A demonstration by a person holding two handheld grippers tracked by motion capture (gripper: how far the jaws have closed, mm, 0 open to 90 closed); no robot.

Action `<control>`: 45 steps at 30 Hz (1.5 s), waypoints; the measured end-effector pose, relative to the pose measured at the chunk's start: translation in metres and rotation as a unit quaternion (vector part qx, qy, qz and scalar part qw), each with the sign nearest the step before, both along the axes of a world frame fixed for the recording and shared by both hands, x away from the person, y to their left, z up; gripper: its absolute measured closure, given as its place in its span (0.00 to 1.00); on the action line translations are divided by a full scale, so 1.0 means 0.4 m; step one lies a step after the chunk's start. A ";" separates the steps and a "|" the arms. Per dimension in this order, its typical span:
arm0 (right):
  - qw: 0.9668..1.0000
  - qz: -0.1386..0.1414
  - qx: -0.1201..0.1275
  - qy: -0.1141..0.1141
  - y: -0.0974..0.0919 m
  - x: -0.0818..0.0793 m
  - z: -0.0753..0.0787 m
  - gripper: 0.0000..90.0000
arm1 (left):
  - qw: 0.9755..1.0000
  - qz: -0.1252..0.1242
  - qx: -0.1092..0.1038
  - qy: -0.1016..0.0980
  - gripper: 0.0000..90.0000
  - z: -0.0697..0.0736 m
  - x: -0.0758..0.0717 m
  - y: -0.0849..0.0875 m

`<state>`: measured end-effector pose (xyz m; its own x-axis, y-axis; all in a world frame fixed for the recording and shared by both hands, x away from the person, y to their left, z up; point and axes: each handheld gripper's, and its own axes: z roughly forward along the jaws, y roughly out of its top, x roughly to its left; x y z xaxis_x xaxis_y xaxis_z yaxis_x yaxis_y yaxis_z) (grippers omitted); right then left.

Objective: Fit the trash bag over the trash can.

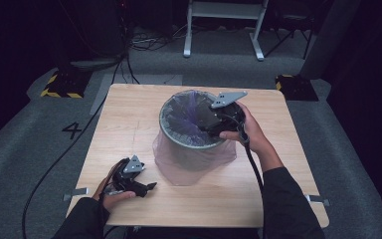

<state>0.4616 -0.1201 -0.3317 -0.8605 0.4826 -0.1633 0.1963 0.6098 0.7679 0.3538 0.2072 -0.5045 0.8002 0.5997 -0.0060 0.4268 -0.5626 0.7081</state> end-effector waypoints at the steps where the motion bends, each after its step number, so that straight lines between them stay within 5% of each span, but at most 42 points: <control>1: 1.000 -0.001 -0.013 -0.001 0.004 0.004 0.000 0.22 | 1.000 0.000 0.000 0.000 0.14 0.000 0.000 0.000; 3: 0.999 -0.010 -0.038 -0.002 0.013 0.012 0.002 0.23 | 1.000 0.000 0.000 0.000 0.14 0.000 0.000 0.000; 17: 0.998 0.000 -0.066 0.014 0.027 0.034 0.001 0.25 | 1.000 0.000 0.000 0.000 0.14 0.000 0.000 0.000; 24: 0.993 0.010 -0.107 0.046 0.042 0.036 0.001 0.23 | 1.000 0.000 0.000 0.000 0.14 0.000 0.000 0.000; 28: 0.991 0.011 -0.130 0.044 0.054 0.033 -0.001 0.23 | 1.000 0.000 0.000 0.000 0.14 0.000 0.000 0.000; 31: 0.992 0.009 -0.124 0.035 0.053 0.031 0.002 0.23 | 1.000 0.000 0.000 0.000 0.14 0.000 0.000 0.000; 37: 0.998 0.000 -0.061 0.017 0.021 0.018 0.023 0.23 | 1.000 0.000 0.000 0.000 0.14 0.000 0.000 0.000; 41: 0.999 -0.011 -0.031 0.007 -0.006 0.008 0.041 0.23 | 1.000 0.000 0.000 0.000 0.14 0.000 0.000 0.000; 45: 1.000 -0.010 -0.030 -0.001 -0.025 -0.009 0.047 0.25 | 1.000 -0.001 0.000 0.001 0.13 0.000 0.000 0.000</control>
